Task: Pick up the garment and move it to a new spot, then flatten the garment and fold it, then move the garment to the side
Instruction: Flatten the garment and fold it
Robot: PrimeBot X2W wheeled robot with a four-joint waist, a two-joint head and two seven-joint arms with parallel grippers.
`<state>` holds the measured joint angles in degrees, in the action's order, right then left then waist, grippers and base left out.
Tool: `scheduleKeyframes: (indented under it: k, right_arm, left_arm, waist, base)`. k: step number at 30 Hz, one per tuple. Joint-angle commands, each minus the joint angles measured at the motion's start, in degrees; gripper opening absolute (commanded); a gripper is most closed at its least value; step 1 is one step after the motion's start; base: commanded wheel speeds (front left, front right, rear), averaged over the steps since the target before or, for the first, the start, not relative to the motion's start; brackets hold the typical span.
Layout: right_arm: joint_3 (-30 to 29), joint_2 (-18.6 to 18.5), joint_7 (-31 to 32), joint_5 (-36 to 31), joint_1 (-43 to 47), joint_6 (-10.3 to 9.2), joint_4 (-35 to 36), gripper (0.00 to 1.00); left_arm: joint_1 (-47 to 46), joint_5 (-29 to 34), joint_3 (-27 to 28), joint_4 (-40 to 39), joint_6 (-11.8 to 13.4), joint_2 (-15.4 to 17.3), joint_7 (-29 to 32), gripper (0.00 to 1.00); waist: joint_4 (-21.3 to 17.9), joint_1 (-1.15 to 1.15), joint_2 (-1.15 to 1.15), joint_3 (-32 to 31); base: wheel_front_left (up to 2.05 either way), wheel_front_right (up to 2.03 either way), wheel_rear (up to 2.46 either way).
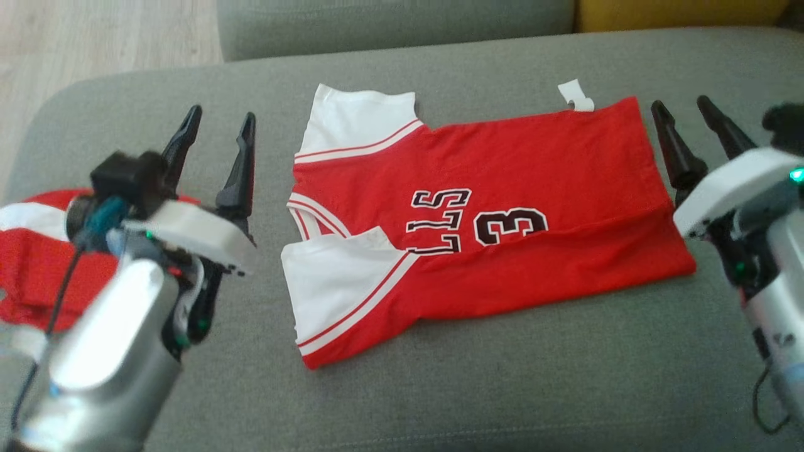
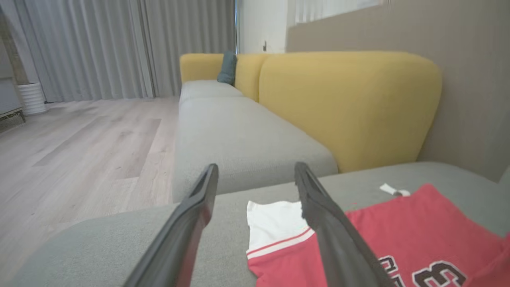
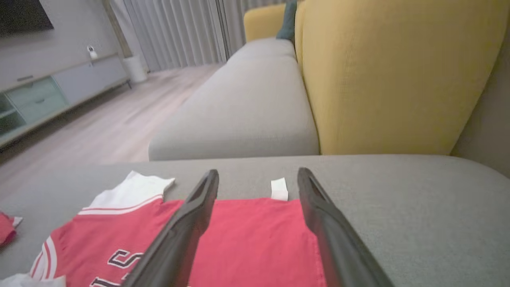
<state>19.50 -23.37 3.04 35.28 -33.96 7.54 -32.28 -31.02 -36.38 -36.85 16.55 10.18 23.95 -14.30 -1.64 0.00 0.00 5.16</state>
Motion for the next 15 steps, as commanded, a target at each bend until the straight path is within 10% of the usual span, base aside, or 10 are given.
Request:
scheduleKeyframes:
  k: [1, 15]
  right_arm:
    - [-0.3, 0.4, -2.2, 0.1, 0.7, -0.05, 2.0, 1.0]
    - [-10.0, 7.5, -17.5, -8.8, 16.1, -0.05, 10.3, 1.0]
  left_arm:
    - [-0.3, 1.2, 4.7, -2.9, 0.7, 0.6, -0.7, 1.0]
    - [21.9, 13.9, 24.3, -14.3, -3.1, -17.4, -0.7, 1.0]
  waist:
    - [-0.1, 0.0, 0.0, -0.8]
    - [-0.3, 0.0, 0.0, -3.8]
  base:
    - [0.0, 0.0, 0.0]
    - [0.0, 0.0, 0.0]
